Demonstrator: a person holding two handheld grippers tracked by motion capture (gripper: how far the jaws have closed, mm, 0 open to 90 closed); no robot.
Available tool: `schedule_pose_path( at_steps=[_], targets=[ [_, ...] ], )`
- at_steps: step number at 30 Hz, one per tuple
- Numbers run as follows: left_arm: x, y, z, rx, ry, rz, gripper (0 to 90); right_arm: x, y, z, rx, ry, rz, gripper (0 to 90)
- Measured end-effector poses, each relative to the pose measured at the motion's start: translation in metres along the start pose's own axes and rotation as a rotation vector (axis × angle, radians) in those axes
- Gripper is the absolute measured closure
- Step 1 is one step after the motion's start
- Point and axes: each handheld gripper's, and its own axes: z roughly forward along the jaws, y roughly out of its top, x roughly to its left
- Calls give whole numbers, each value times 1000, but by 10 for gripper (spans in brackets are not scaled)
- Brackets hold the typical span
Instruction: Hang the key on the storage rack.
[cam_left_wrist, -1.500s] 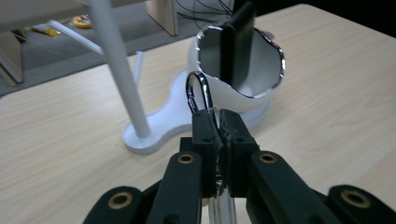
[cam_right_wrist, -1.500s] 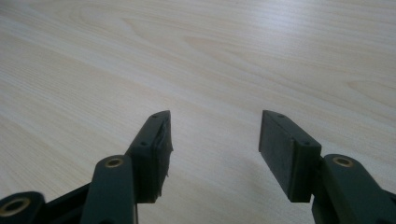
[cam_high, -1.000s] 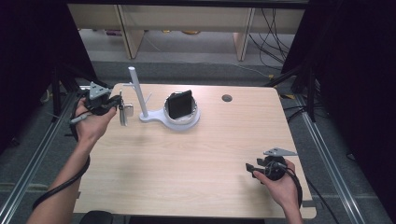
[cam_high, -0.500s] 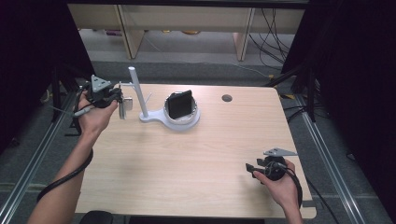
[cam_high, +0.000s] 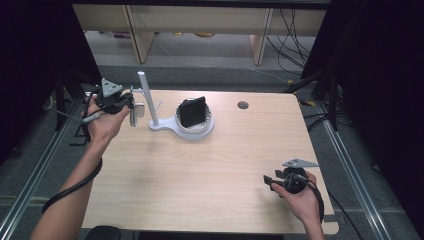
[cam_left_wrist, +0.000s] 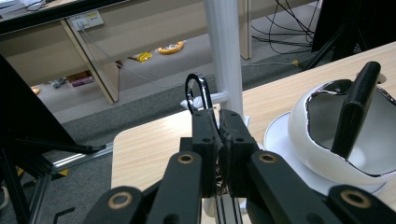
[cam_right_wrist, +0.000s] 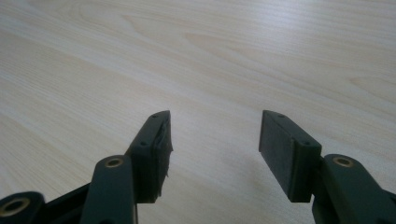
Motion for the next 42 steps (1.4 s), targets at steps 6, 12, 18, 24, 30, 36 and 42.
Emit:
schedule_pose_path(
  at_steps=[6,12,18,24,30,36,42],
  targets=[
    [-4,-1,2,7,2,15,852,0,0,0,3,3,-2,450],
    [-5,0,6,12,2,21,852,1,0,-1,11,2,17,449],
    [-8,-2,10,20,-4,31,851,1,0,0,12,3,15,449],
    [-11,-4,17,28,-12,32,851,0,0,0,6,0,17,448],
    [-12,-8,25,32,-20,30,850,1,0,-1,6,11,22,449],
    [-14,-11,31,30,-24,27,848,1,0,-2,3,1,19,448],
    [-15,-11,34,28,-22,26,848,0,0,-2,3,1,17,448]
  ],
)
